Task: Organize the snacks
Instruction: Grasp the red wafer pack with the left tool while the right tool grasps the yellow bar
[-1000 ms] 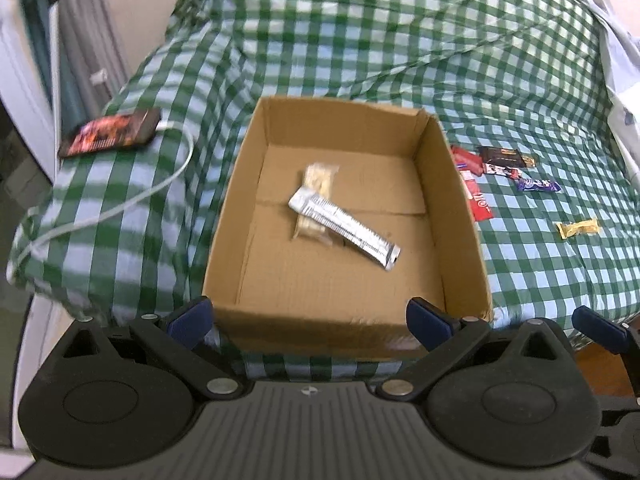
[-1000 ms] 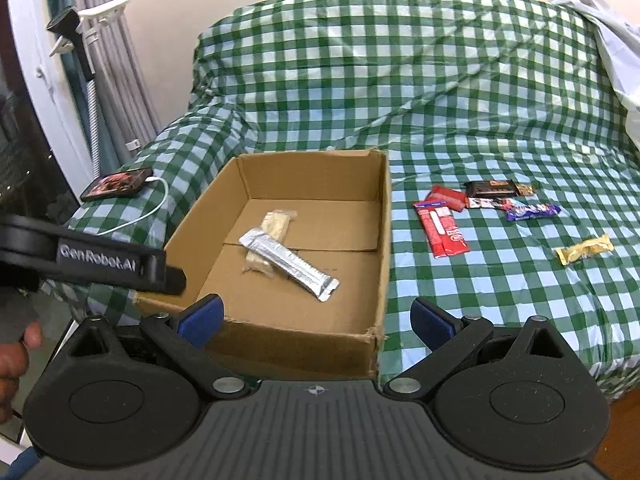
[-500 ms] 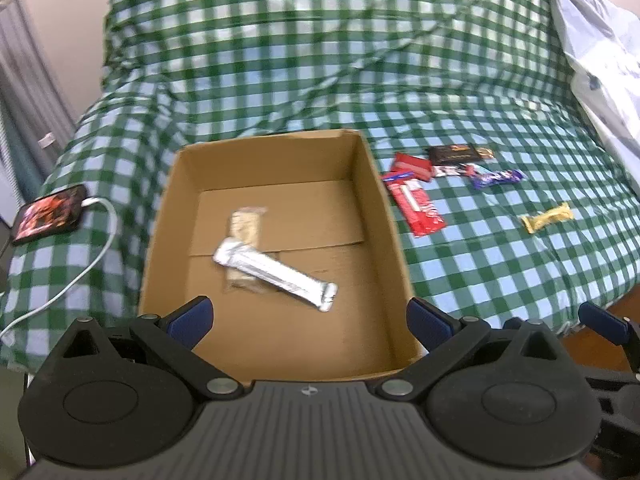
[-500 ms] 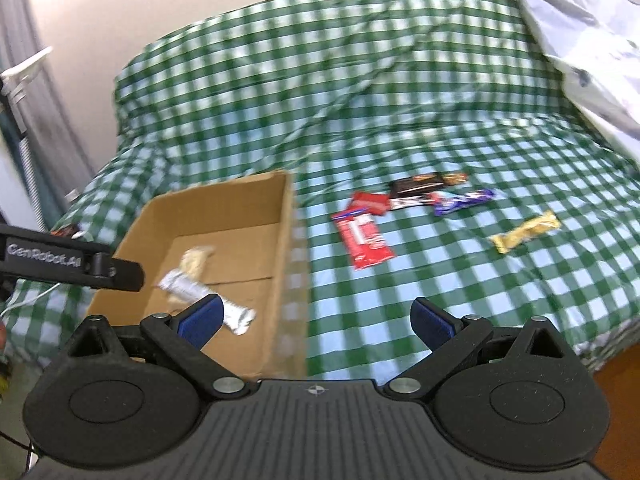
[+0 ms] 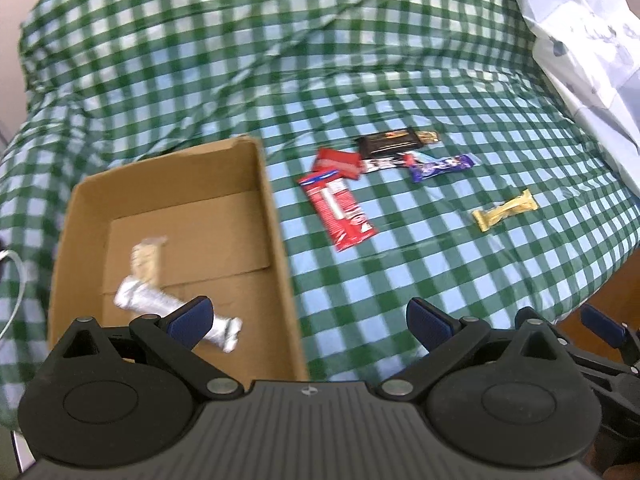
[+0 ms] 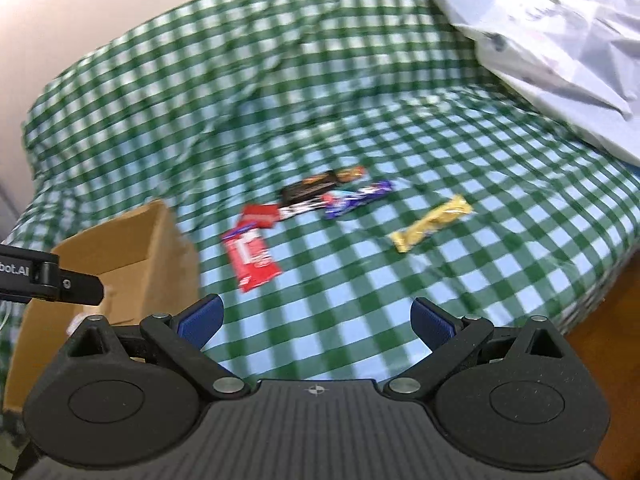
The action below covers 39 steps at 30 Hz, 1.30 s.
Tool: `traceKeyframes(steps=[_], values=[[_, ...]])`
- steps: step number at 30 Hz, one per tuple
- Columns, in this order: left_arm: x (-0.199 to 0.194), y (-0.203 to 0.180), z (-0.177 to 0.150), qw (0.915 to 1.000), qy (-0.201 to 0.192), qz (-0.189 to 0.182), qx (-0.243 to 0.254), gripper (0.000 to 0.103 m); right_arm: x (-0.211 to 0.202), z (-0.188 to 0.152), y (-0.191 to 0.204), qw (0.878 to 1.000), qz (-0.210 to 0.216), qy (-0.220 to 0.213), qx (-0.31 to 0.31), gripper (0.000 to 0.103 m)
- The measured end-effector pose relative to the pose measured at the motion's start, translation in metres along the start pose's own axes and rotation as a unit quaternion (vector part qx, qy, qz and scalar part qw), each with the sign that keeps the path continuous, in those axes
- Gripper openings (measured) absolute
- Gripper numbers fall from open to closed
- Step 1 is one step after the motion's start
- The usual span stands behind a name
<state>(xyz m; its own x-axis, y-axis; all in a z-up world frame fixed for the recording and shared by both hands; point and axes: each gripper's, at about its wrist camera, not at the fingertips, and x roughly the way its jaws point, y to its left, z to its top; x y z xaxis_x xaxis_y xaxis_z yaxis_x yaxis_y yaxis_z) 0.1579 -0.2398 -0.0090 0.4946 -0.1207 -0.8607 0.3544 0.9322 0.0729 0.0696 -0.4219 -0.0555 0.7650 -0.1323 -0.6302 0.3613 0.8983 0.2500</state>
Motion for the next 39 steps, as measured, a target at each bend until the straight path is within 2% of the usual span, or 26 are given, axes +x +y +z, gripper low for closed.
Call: traceKeyframes(steps=[6,11,16,21,24,28,31,36,39], values=[[0.050,-0.041,0.034,0.9994,0.021,-0.017,0.021,0.103,0.036,0.017,-0.047,0.998,-0.032,0.004,0.047,0.100],[0.109,-0.060,0.062,0.9982,0.053,-0.029,-0.001,0.103,0.076,0.033,-0.079,0.995,-0.054,0.006,0.083,0.100],[0.183,-0.074,0.092,0.9956,0.084,-0.035,-0.023,0.103,0.126,0.051,-0.101,0.992,-0.069,0.016,0.106,0.100],[0.254,-0.070,0.114,0.9915,0.120,-0.010,-0.048,0.103,0.188,0.067,-0.122,0.987,-0.079,0.037,0.133,0.100],[0.285,-0.056,0.120,0.9886,0.129,0.012,-0.077,0.103,0.224,0.072,-0.131,0.984,-0.095,0.050,0.142,0.100],[0.320,-0.038,0.123,0.9833,0.153,0.037,-0.092,0.103,0.264,0.075,-0.140,0.980,-0.119,0.065,0.147,0.100],[0.329,-0.024,0.119,0.9820,0.152,0.016,-0.111,0.103,0.282,0.073,-0.137,0.980,-0.136,0.060,0.129,0.103],[0.327,-0.024,0.115,0.9843,0.140,0.022,-0.106,0.103,0.297,0.064,-0.113,0.981,-0.184,0.047,0.040,0.103],[0.322,-0.023,0.111,0.9842,0.142,0.019,-0.104,0.103,0.297,0.061,-0.113,0.982,-0.185,0.036,0.035,0.103]])
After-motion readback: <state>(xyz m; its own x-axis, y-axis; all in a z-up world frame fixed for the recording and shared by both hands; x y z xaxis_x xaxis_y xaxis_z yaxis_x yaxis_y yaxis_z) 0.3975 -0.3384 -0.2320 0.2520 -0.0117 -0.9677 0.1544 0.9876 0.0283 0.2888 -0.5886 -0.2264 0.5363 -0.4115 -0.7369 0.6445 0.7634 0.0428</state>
